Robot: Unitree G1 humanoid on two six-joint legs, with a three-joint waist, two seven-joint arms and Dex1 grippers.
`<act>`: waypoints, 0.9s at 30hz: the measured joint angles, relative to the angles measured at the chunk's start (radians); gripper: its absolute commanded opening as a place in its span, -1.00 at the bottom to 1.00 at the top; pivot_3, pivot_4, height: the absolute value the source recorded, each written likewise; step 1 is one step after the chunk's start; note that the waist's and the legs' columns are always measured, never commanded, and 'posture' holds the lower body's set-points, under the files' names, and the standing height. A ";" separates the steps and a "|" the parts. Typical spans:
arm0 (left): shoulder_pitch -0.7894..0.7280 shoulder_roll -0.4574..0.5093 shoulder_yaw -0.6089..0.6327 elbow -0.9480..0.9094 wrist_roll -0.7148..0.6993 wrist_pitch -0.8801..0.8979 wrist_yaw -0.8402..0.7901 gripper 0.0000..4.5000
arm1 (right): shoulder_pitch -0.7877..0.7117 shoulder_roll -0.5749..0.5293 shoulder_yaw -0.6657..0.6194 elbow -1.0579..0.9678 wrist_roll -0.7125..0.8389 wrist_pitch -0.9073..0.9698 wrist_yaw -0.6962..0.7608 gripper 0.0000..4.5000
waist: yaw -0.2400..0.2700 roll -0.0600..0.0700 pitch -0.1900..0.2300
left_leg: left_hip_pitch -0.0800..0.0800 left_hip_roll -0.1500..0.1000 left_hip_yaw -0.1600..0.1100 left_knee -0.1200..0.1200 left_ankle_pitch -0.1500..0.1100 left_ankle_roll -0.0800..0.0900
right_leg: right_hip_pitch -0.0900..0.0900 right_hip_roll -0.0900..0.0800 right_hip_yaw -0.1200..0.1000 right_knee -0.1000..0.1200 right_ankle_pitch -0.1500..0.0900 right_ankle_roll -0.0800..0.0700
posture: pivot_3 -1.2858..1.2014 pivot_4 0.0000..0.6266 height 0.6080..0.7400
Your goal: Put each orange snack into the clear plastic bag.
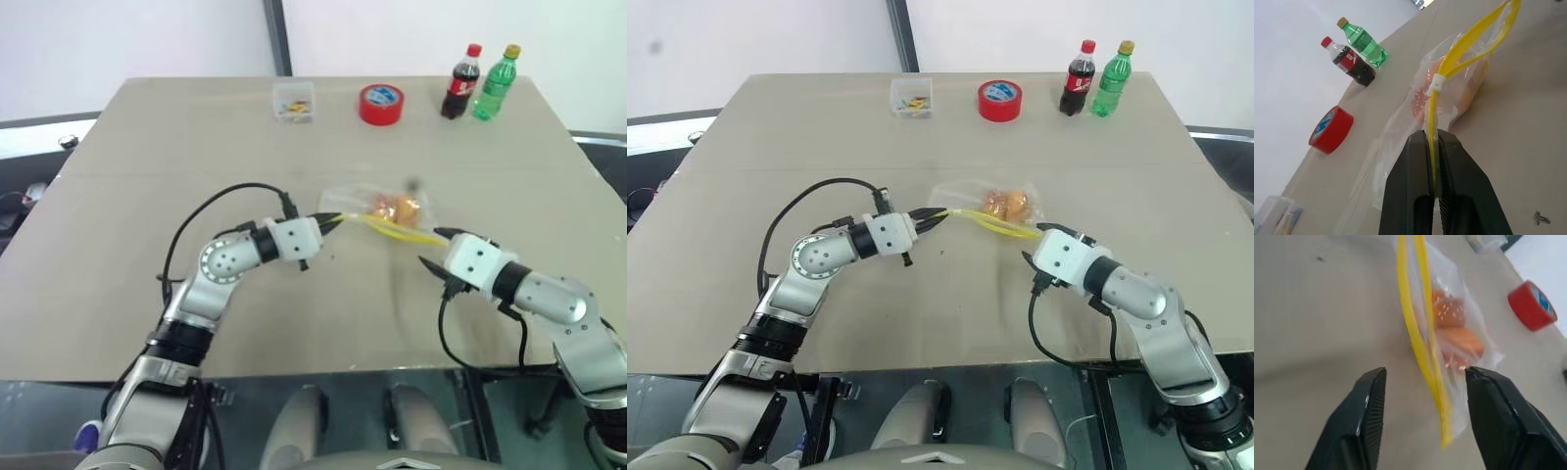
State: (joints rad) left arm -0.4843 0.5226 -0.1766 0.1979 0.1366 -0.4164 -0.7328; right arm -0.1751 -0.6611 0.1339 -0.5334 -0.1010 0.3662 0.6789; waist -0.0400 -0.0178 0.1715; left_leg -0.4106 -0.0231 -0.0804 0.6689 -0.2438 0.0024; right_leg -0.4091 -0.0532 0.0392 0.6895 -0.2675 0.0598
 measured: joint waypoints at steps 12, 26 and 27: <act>0.017 -0.001 -0.022 -0.080 0.029 0.019 0.020 -1.00 | -0.329 0.170 0.254 0.214 -0.123 -0.106 -0.004 -0.36 | 0.007 0.000 0.000 | -0.003 -0.001 -0.002 0.000 0.000 0.000 | -0.001 -0.001 -0.002 -0.001 0.000 0.000 | 0.03 -0.52 1.00; 0.030 0.003 -0.022 -0.126 0.037 0.068 0.031 -1.00 | -0.373 0.201 0.274 0.297 -0.183 -0.205 -0.003 -0.36 | 0.003 0.000 0.000 | -0.002 -0.001 -0.002 0.000 0.000 0.000 | -0.001 -0.001 -0.002 -0.001 0.000 0.000 | 0.03 -0.52 1.00; 0.030 0.003 -0.022 -0.126 0.037 0.068 0.031 -1.00 | -0.373 0.199 0.274 0.297 -0.188 -0.208 -0.001 -0.36 | 0.003 0.000 0.000 | -0.002 -0.001 -0.002 0.000 0.000 0.000 | -0.001 -0.001 -0.002 -0.001 0.000 0.000 | 0.03 -0.52 1.00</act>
State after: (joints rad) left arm -0.4538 0.5261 -0.1985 0.0719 0.1734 -0.3480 -0.7020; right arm -0.5476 -0.4623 0.4080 -0.2363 -0.2889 0.1586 0.6784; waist -0.0367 -0.0179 0.1715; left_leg -0.4130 -0.0241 -0.0827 0.6689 -0.2438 0.0023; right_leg -0.4103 -0.0540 0.0370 0.6883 -0.2674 0.0597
